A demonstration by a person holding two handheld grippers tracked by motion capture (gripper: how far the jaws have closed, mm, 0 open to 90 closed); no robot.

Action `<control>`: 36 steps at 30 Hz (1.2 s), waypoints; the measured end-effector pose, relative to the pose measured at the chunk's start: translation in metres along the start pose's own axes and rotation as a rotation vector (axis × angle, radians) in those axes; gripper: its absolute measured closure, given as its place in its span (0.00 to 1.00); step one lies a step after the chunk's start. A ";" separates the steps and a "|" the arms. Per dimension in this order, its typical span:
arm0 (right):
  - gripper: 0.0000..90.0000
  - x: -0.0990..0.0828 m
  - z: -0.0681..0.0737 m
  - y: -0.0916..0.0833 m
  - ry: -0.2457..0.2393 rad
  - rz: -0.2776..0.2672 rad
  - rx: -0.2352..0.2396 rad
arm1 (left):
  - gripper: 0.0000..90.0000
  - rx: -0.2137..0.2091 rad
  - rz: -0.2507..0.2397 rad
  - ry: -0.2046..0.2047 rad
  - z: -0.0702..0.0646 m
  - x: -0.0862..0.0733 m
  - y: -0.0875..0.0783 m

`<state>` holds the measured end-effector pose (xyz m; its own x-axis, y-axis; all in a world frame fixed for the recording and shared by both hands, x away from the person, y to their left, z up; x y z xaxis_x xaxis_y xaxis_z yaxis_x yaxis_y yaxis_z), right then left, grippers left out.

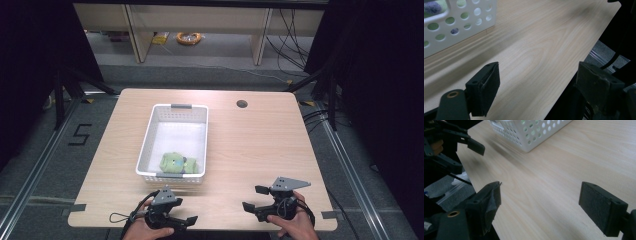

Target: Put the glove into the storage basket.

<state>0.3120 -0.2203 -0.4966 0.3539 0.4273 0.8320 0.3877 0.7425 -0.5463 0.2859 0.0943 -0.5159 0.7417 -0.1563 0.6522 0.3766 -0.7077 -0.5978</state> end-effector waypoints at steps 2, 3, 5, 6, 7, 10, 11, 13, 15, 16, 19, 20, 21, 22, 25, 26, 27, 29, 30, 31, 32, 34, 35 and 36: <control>0.20 -0.004 0.003 -0.001 0.011 0.023 -0.006 | 0.21 0.006 0.006 0.034 0.001 -0.002 -0.001; 0.20 -0.006 0.001 -0.001 -0.015 0.029 -0.013 | 0.20 0.002 -0.003 0.030 0.001 -0.003 0.000; 0.20 -0.008 0.007 -0.002 0.025 0.017 0.011 | 0.21 0.019 -0.004 0.020 0.002 -0.005 -0.001; 0.20 -0.010 0.004 -0.002 -0.017 0.011 0.006 | 0.21 0.024 -0.015 0.033 0.003 -0.005 -0.002; 0.20 -0.012 0.008 -0.003 0.026 0.032 -0.004 | 0.21 0.022 -0.012 0.037 0.004 -0.005 -0.003; 0.19 -0.017 0.005 -0.003 -0.027 0.047 -0.014 | 0.21 0.023 -0.019 0.026 0.005 -0.008 -0.002; 0.19 -0.020 0.010 -0.004 0.030 0.067 -0.013 | 0.21 0.031 -0.008 0.028 0.005 -0.009 -0.003; 0.19 -0.022 0.008 -0.004 -0.012 0.075 -0.024 | 0.21 0.034 -0.009 0.027 0.004 -0.011 -0.002; 0.19 -0.025 0.011 -0.003 -0.019 0.085 -0.027 | 0.21 0.048 0.020 0.049 0.005 -0.012 -0.004; 0.19 -0.025 0.014 -0.004 0.003 0.103 -0.025 | 0.21 0.039 -0.004 0.027 0.003 -0.014 -0.002; 0.18 -0.027 0.016 -0.003 0.002 0.105 -0.022 | 0.21 0.033 0.008 0.039 0.003 -0.014 -0.002; 0.18 -0.028 0.013 -0.001 -0.043 0.095 -0.023 | 0.21 0.045 0.010 0.036 0.004 -0.014 -0.002; 0.18 -0.028 0.018 -0.003 -0.007 0.115 -0.012 | 0.21 0.043 0.009 0.021 0.004 -0.015 -0.002; 0.18 -0.028 0.016 -0.002 -0.044 0.105 -0.024 | 0.21 0.043 0.020 0.047 0.005 -0.014 -0.002; 0.18 -0.029 0.016 -0.001 -0.048 0.101 -0.011 | 0.21 0.055 0.020 0.036 0.005 -0.015 -0.001; 0.18 -0.029 0.018 -0.002 -0.021 0.115 0.007 | 0.21 0.037 0.018 0.038 0.004 -0.015 -0.001; 0.18 -0.029 0.018 -0.002 -0.021 0.115 0.007 | 0.21 0.037 0.018 0.038 0.004 -0.015 -0.001; 0.18 -0.029 0.018 -0.001 -0.021 0.111 -0.020 | 0.21 0.039 0.012 0.038 0.004 -0.015 0.000; 0.18 -0.029 0.017 -0.002 -0.023 0.117 0.004 | 0.21 0.035 0.026 0.040 0.004 -0.015 -0.001; 0.18 -0.029 0.017 -0.002 -0.023 0.117 0.004 | 0.21 0.035 0.026 0.040 0.004 -0.015 -0.001; 0.18 -0.029 0.015 -0.002 -0.062 0.109 -0.029 | 0.21 0.034 0.028 0.040 0.004 -0.015 -0.001; 0.18 -0.029 0.015 -0.002 -0.063 0.113 -0.031 | 0.21 0.039 0.012 0.041 0.003 -0.015 -0.001; 0.18 -0.029 0.015 -0.002 -0.063 0.113 -0.031 | 0.21 0.039 0.012 0.041 0.003 -0.015 -0.001; 0.18 -0.029 0.015 -0.002 -0.064 0.113 -0.031 | 0.21 0.048 0.008 0.047 0.004 -0.014 -0.002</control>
<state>0.2886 -0.2266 -0.5185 0.3424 0.5398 0.7691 0.3750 0.6720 -0.6386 0.2773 0.1007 -0.5261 0.7182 -0.1951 0.6679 0.3979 -0.6723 -0.6243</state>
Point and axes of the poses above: each handheld gripper's, and its own axes: y roughly forward along the jaws, x roughly out of its top, z roughly to its left, the point moved 3 cm from there along y, roughly forward along the jaws, and after that the axes turned 14 degrees about -y, right-handed, at the moved point
